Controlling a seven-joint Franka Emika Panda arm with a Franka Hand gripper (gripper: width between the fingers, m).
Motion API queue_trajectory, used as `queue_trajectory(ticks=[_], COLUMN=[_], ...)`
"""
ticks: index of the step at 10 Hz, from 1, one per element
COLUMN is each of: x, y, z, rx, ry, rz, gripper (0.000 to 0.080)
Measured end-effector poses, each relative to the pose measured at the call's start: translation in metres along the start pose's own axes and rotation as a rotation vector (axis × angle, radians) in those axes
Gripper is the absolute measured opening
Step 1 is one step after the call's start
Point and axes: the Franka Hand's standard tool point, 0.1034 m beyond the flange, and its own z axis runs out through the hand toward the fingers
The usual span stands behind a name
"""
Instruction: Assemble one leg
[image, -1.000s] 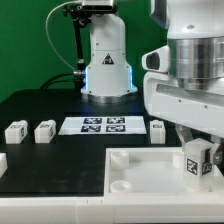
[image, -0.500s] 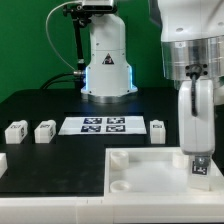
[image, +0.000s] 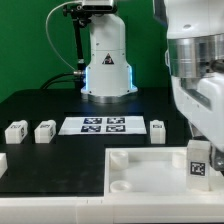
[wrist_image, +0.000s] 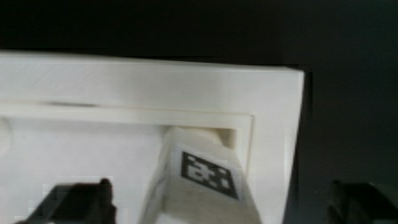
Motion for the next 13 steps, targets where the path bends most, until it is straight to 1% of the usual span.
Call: queue_trajectory(ticks=[3,4,5,6,7,8,9,10,11,12,13], x=[0.003,0.009,0.011,0.009,0.008,0.008,0.008,0.008,0.009,0.012,0.015], y=[0.001,0.002,0.002,0.001,-0.002,-0.002,-0.002,-0.002,-0.001,0.0,0.001], z=[0.0,0.001,0.001,0.001,0.001,0.001,0.001,0.001,0.001,0.002,0.001], rx=[-0.005,-0.024,-0.028,-0.033,-0.023,-0.021,-0.021,-0.019,-0.014,-0.012,-0.01], ry=[0.007,0.036,0.039,0.048,0.061,0.063,0.063,0.063,0.061,0.062,0.065], rz=[-0.31,-0.569,-0.708,-0.954,-1.057,-1.046,-1.044,-0.984,-0.844,-0.671,-0.442], gripper=[0.0646,0.0649,0.0649,0.0649,0.0649,0.0649,0.0535,0.0388,0.0388,0.0301,0.0301])
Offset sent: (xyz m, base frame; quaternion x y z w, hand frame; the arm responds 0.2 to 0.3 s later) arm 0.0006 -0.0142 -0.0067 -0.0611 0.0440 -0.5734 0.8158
